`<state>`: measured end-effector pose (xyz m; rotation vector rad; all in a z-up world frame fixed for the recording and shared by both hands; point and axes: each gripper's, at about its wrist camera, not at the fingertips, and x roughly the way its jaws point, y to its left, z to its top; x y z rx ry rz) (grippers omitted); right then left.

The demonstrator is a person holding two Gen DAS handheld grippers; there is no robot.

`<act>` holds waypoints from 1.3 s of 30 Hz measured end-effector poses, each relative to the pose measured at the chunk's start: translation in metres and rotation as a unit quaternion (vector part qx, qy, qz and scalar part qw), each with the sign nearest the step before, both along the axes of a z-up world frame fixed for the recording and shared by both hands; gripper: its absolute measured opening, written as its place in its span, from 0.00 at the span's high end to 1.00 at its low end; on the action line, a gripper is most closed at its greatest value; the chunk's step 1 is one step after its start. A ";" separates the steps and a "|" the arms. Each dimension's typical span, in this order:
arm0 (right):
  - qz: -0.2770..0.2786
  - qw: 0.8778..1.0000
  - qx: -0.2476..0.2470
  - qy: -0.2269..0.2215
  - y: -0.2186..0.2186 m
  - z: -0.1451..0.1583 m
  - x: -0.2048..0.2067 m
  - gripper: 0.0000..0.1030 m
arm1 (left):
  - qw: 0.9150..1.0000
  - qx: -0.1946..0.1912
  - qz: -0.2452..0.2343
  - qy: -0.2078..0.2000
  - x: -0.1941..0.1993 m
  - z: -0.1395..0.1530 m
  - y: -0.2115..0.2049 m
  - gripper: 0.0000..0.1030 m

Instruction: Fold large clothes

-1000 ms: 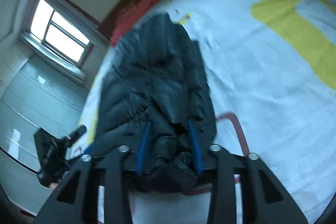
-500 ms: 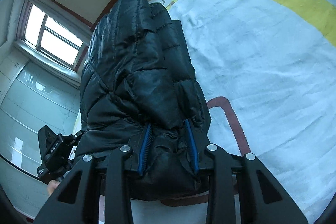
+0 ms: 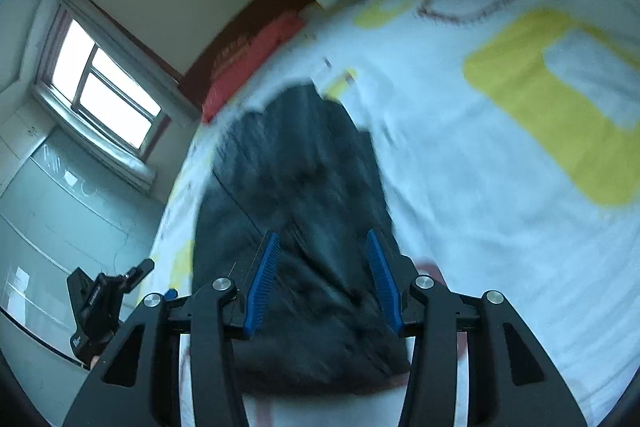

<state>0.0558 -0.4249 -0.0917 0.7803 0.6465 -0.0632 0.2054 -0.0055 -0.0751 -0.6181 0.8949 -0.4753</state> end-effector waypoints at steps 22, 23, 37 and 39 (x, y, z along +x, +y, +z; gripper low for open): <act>0.016 0.999 -0.003 0.032 0.011 -0.037 0.132 0.78 | 0.996 0.071 0.047 0.026 0.080 -0.034 -0.062 0.23; 0.015 0.999 0.002 0.032 0.009 -0.040 0.132 0.78 | 0.996 0.074 0.049 0.027 0.081 -0.036 -0.063 0.22; -0.002 0.999 0.024 0.027 0.004 -0.072 0.133 1.00 | 0.990 0.123 0.057 0.025 0.085 -0.062 -0.079 0.13; -0.002 0.999 0.021 0.024 0.005 -0.075 0.132 1.00 | 0.990 0.125 0.058 0.023 0.085 -0.064 -0.080 0.13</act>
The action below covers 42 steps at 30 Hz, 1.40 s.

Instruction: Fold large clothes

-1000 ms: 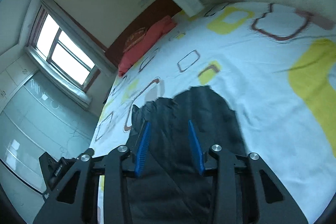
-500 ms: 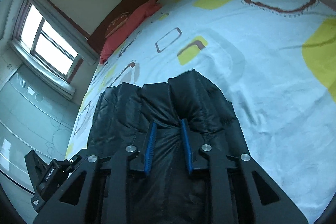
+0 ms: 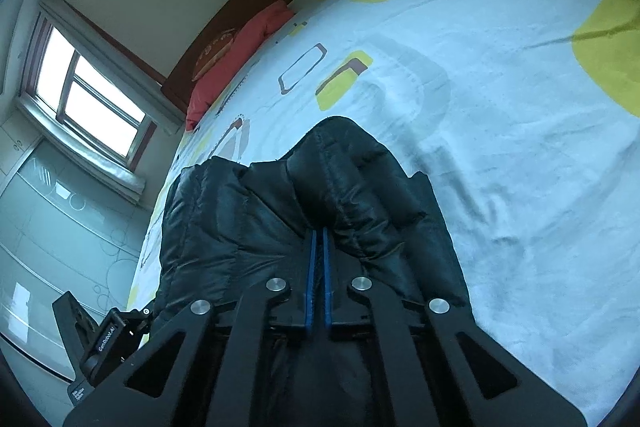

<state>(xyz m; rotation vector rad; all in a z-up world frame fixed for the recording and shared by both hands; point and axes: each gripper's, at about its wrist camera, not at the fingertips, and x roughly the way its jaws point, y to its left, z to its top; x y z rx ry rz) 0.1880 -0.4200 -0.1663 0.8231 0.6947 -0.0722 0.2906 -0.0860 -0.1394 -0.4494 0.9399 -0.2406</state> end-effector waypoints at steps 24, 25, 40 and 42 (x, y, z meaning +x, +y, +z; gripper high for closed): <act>-0.007 0.999 -0.024 -0.034 0.007 0.044 -0.030 0.48 | 0.995 -0.089 -0.009 0.040 -0.007 0.008 0.051 0.11; -0.009 0.999 -0.030 -0.035 0.007 0.047 -0.034 0.38 | 0.994 -0.100 -0.007 0.042 -0.010 0.008 0.056 0.11; 0.062 0.994 0.085 0.022 -0.018 -0.019 -0.040 0.19 | 0.970 -0.208 -0.084 0.096 -0.024 -0.030 0.059 0.02; 0.088 0.992 0.088 0.015 -0.013 -0.020 -0.036 0.20 | 0.968 -0.210 -0.098 0.098 -0.021 -0.033 0.053 0.02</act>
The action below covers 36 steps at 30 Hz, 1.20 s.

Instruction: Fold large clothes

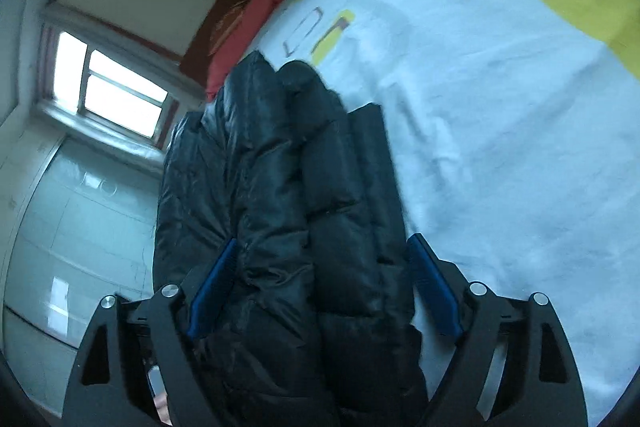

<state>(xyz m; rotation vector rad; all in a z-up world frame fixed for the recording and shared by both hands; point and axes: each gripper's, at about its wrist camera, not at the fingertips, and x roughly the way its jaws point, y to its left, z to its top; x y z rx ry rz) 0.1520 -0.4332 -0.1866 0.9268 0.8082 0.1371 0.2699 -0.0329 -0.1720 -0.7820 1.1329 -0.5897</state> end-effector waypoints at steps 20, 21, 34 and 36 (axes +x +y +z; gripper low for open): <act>0.014 0.995 0.056 -0.082 0.048 0.019 0.032 0.60 | 0.996 0.034 0.012 -0.082 -0.003 0.048 0.009 0.29; 0.019 0.994 0.060 -0.086 0.055 0.021 0.042 0.60 | 0.996 0.036 0.015 -0.086 -0.003 0.049 0.010 0.29; 0.065 0.989 0.103 -0.079 0.130 0.001 0.137 0.60 | 0.989 0.086 0.066 -0.097 0.038 0.037 0.059 0.29; 0.067 0.991 0.099 -0.061 0.136 -0.011 0.143 0.60 | 0.991 0.087 0.069 -0.078 0.045 0.023 0.067 0.29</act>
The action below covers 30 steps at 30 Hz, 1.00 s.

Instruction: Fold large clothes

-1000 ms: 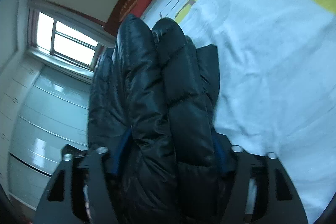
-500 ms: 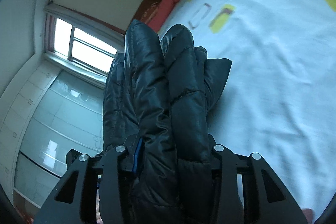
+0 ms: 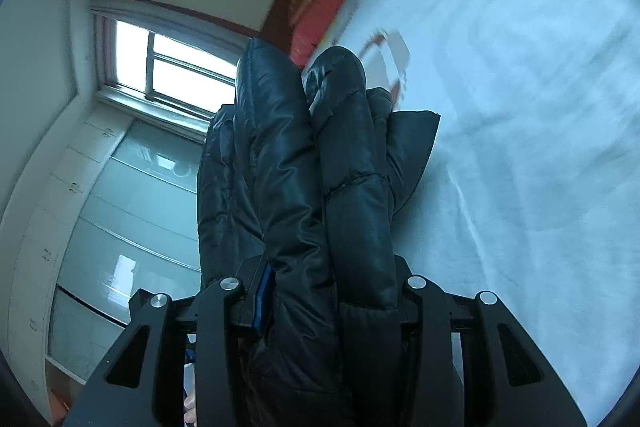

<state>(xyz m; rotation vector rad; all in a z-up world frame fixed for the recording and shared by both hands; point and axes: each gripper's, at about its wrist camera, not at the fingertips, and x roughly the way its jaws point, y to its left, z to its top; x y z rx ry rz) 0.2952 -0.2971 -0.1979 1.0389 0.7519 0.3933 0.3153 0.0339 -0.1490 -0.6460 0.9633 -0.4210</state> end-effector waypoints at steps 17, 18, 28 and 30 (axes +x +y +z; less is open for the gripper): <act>0.027 0.994 -0.104 0.005 -0.008 0.036 0.004 0.31 | 1.000 -0.020 -0.002 0.010 -0.005 -0.023 0.038 0.16; 0.024 0.994 -0.106 0.000 -0.011 0.040 0.005 0.29 | 1.000 -0.018 0.002 0.007 0.000 -0.021 0.038 0.15; 0.009 0.997 -0.065 0.034 -0.021 0.027 0.069 0.25 | 1.000 0.014 0.009 0.008 0.059 -0.010 0.025 0.14; 0.004 0.997 -0.056 0.050 -0.022 0.018 0.076 0.39 | 0.999 0.045 0.009 0.007 0.065 -0.010 0.017 0.15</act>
